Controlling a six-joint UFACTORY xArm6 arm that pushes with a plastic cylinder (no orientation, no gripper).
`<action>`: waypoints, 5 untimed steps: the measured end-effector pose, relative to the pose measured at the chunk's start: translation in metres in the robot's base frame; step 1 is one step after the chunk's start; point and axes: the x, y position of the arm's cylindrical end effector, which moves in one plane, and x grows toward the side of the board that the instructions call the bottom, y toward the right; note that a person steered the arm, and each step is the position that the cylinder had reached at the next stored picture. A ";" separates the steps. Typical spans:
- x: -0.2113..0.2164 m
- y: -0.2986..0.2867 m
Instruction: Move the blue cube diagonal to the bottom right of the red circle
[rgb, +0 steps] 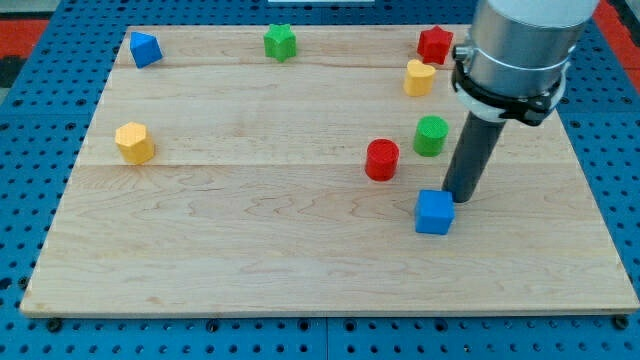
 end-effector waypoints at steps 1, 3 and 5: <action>0.023 0.029; 0.007 0.022; -0.011 -0.044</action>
